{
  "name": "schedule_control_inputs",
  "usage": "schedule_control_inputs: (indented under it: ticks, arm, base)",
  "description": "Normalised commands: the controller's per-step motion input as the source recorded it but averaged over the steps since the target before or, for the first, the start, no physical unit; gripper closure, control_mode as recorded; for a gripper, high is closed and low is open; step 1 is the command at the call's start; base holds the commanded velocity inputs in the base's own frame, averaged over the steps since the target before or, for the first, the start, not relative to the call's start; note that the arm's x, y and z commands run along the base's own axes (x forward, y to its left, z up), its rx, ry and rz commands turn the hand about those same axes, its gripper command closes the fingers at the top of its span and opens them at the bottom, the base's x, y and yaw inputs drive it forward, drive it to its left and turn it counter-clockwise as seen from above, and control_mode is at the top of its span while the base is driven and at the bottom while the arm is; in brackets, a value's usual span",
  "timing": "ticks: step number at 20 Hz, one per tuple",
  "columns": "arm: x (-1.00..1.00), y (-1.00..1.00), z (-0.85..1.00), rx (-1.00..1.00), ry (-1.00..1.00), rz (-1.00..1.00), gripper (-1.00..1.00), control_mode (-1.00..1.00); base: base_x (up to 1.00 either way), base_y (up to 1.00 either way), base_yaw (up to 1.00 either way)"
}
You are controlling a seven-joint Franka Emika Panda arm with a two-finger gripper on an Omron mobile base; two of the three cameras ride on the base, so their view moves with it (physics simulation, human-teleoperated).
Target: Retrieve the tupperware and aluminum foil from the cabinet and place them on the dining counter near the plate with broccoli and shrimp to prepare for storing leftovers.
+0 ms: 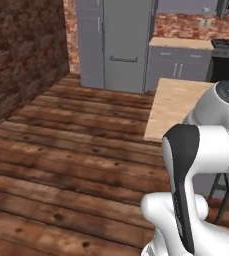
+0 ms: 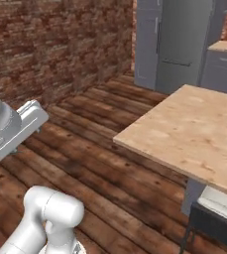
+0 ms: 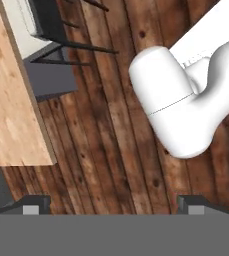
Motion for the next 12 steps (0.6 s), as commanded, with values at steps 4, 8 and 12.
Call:
schedule_control_inputs:
  ticks: [4,8,12]
  arm:
    - [0.0,0.0,0.0,0.0,0.0,0.0,-1.0,1.0]
    - [0.0,0.0,0.0,0.0,0.0,0.0,-1.0,1.0]
    - [0.0,0.0,0.0,0.0,0.0,0.0,-1.0,1.0]
  base:
    - [0.81,0.71,0.47]
    - [1.0,0.41,0.29]
    - [1.0,0.36,0.19]
